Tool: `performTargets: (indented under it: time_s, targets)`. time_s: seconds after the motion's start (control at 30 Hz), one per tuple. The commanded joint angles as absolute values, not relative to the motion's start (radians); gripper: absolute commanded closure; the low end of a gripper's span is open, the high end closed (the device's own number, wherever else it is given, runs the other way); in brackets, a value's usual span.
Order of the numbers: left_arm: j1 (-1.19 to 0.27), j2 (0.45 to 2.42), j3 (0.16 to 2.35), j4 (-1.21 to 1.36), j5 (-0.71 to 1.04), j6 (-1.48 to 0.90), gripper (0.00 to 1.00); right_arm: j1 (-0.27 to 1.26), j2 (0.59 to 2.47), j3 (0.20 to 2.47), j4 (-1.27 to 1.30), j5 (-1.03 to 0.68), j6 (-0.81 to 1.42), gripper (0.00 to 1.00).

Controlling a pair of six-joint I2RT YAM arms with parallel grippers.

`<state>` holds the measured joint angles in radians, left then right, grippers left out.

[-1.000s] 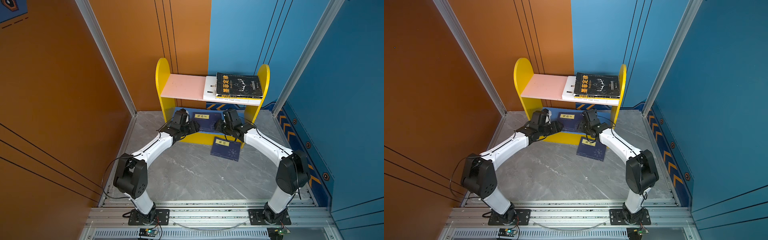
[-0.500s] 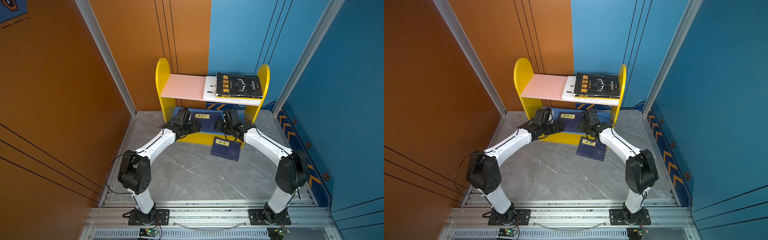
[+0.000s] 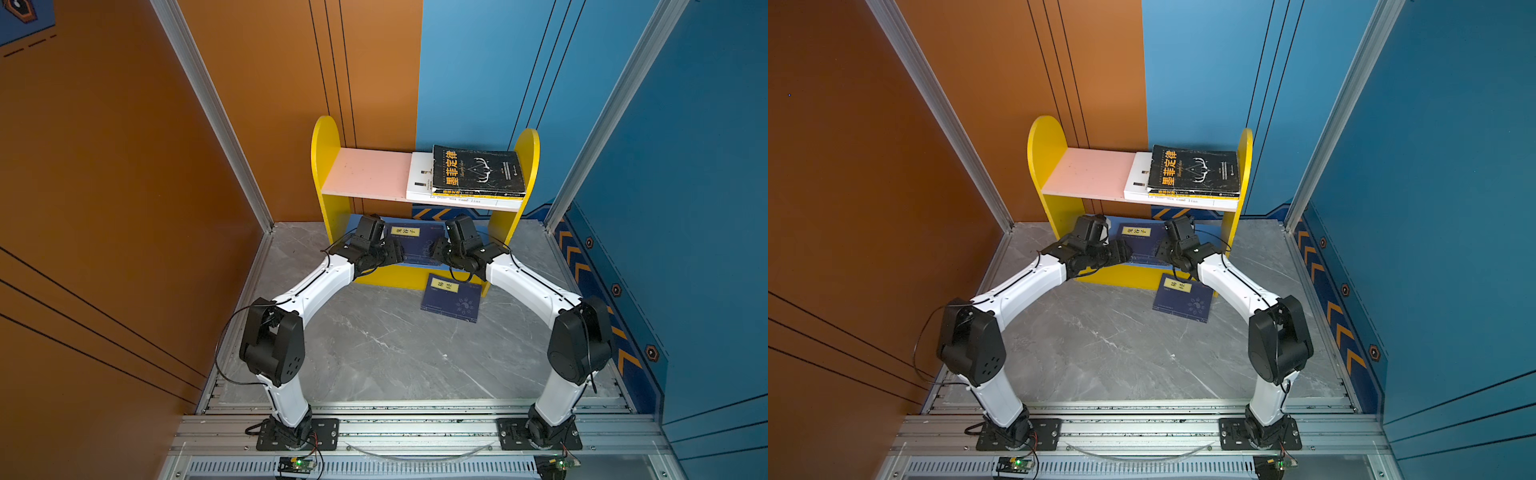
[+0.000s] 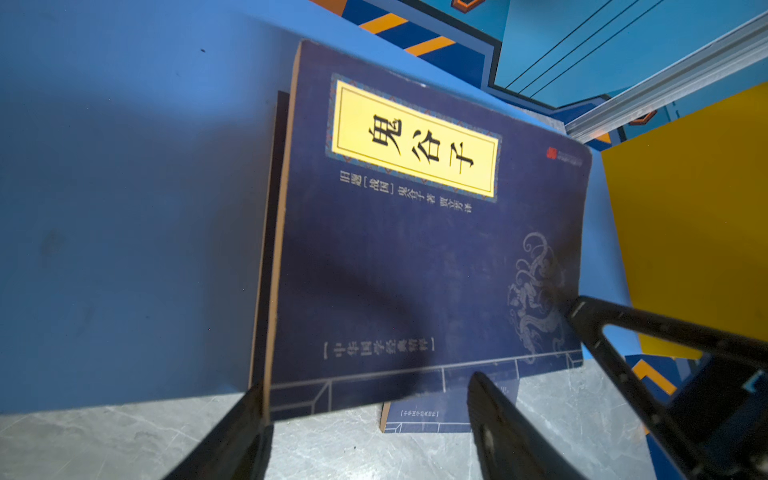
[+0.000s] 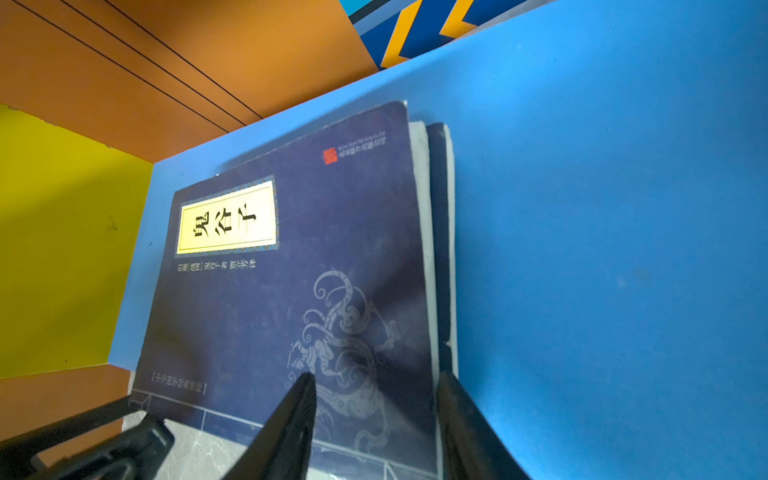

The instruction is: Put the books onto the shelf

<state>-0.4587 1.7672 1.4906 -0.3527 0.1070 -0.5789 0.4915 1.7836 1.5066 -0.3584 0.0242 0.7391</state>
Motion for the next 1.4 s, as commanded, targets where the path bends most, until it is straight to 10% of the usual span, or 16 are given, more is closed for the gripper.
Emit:
performTargets:
  time_s: [0.0, 0.33, 0.93, 1.37]
  targets:
    - [-0.48, 1.784, 1.534, -0.382, 0.091, -0.546, 0.22, 0.491, 1.789, 1.537, -0.379, 0.03, 0.748, 0.46]
    - [-0.482, 1.725, 1.506, -0.456, -0.029, -0.545, 0.0, 0.494, 1.704, 1.495, -0.397, 0.028, 0.723, 0.42]
    - [-0.624, 1.345, 1.072, -0.199, 0.062, -0.577, 0.02, 0.57, 1.208, 0.978, -0.403, 0.23, 0.775, 0.26]
    - [-0.812, 1.619, 1.023, 0.016, 0.028, -0.625, 0.02, 0.355, 1.115, 0.632, -0.193, 0.047, 0.824, 0.07]
